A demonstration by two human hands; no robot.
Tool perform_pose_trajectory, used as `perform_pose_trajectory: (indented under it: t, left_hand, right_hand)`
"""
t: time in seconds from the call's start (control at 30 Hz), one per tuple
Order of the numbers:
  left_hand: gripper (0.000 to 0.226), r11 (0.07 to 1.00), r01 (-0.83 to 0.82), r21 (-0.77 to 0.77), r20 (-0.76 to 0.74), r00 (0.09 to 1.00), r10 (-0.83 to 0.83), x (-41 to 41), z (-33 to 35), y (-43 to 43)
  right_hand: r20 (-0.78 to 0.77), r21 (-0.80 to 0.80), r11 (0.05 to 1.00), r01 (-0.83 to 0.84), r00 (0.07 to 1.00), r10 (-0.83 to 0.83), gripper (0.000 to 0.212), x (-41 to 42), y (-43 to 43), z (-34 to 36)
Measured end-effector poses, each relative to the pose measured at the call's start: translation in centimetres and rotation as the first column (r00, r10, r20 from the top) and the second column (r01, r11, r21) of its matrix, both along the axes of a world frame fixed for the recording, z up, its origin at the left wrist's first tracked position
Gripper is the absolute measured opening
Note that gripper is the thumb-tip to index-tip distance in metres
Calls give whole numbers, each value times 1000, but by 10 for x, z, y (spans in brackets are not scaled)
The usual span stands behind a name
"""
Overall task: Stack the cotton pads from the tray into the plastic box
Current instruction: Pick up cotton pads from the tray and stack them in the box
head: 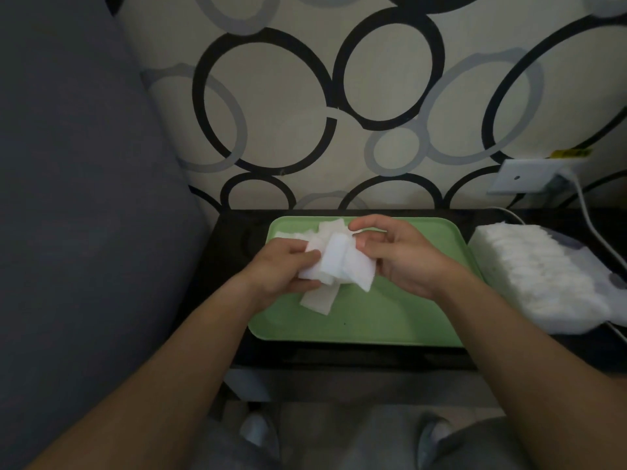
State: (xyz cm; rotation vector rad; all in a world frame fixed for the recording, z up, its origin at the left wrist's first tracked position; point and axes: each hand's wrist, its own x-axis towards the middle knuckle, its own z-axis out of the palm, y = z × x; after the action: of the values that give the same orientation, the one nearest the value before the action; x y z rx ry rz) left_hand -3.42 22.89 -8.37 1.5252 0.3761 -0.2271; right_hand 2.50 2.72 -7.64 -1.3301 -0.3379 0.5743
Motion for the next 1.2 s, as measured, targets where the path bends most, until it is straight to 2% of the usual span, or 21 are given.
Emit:
perform_pose_trajectory:
  t: [0.23,0.53,0.63,0.8,0.9,1.03,1.13,1.2]
  left_hand:
    - [22,982,87,-169,8,996,-87,-4,11,-14]
    - [24,973,24,-230,-20,999,-30,-5,16,-17]
    - [13,982,62,-179,8,998,-61,-6,13,-18]
    - [17,990,41,-135,19,999,-39,-4,11,-17]
    - [18,991,-17,-129,16,1000,20,-2,10,-14]
    - [18,997,-59,-52,16,998,60,0,7,-13]
    - [21,998,-38,-43,21,999,39,-1,6,-14]
    - [20,998,-12,-58,37,999,14,-1,7,-17]
  right_hand:
    - [88,-141,989,54,995,-42,18,1,0,-2]
    - [242,-288,941,177,964,-107,16,2,2,-4]
    - [265,-315,928,201,957,-117,16,1,3,-4]
    - [131,-259,959,116,988,-84,28,-3,1,-1]
    - [147,-283,950,129,985,-90,35,-2,-3,0]
    - [103,-180,959,218,974,-202,28,2,-9,4]
    - [28,-74,985,156,988,-154,26,0,-10,8]
    - [12,-72,990,123,992,-122,27,-3,-5,9]
